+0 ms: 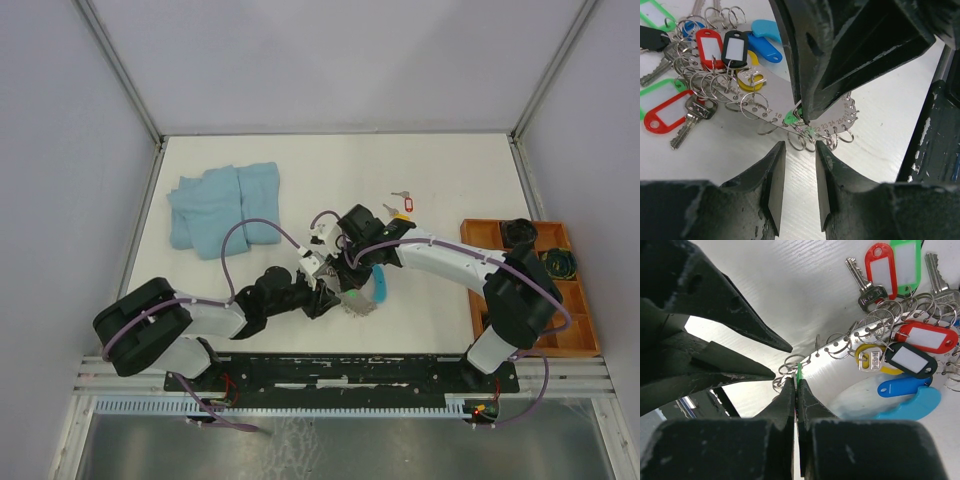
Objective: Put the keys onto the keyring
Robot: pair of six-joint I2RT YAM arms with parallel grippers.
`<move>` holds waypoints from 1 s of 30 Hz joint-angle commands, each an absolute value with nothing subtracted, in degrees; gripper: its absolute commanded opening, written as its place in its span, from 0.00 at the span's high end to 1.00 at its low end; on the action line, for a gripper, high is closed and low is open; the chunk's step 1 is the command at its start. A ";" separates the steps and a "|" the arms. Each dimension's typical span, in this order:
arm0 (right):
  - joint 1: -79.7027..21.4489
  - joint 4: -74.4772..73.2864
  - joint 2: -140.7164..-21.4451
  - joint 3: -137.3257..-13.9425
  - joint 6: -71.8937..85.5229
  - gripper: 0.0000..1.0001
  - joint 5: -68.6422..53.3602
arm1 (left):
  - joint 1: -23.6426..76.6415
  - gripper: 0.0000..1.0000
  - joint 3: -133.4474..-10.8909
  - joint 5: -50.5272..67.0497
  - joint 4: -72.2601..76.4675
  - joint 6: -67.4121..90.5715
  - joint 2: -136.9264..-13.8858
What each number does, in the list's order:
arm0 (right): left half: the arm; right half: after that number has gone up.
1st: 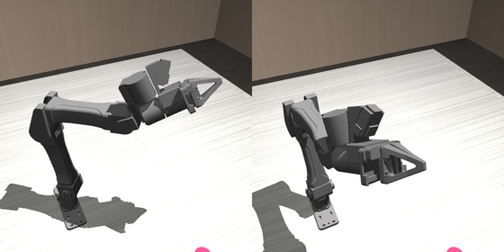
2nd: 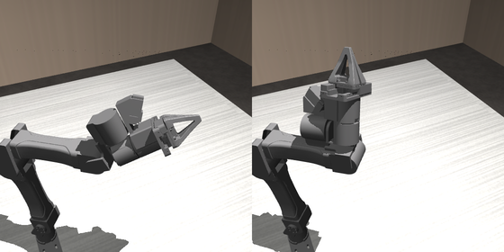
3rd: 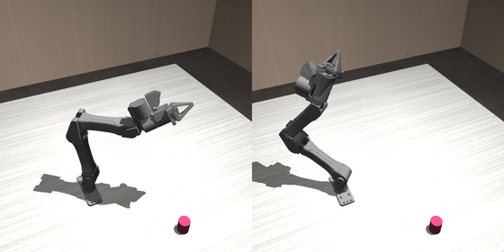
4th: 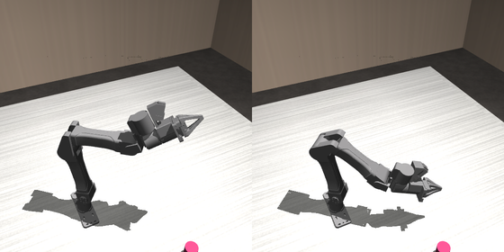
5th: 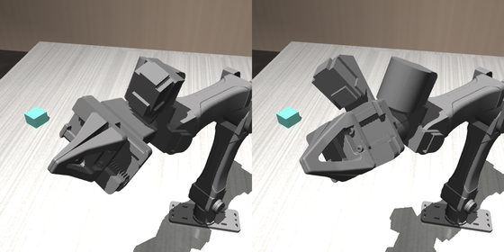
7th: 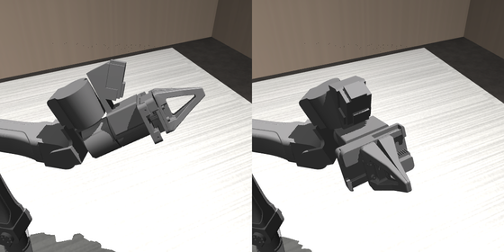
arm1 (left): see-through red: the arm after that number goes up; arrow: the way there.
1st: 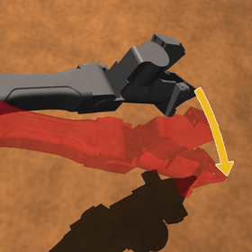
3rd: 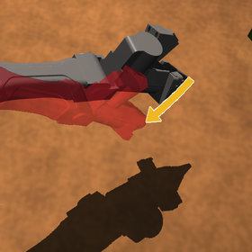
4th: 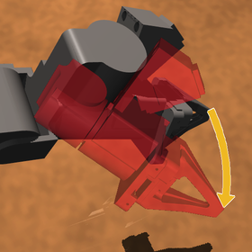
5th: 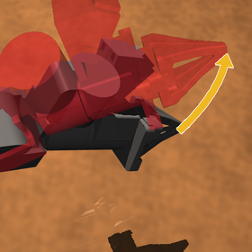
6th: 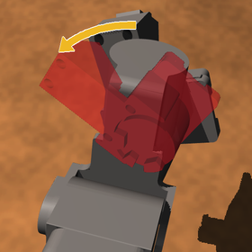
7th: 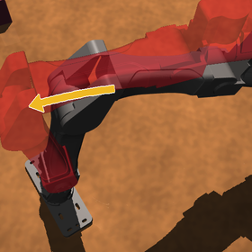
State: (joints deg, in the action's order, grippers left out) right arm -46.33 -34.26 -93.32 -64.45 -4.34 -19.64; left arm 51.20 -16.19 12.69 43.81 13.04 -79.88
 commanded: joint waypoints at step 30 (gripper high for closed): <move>-48.25 -31.35 -92.73 -67.71 -3.29 0.99 -20.00 | 51.43 0.82 -17.33 3.93 54.41 25.71 -85.84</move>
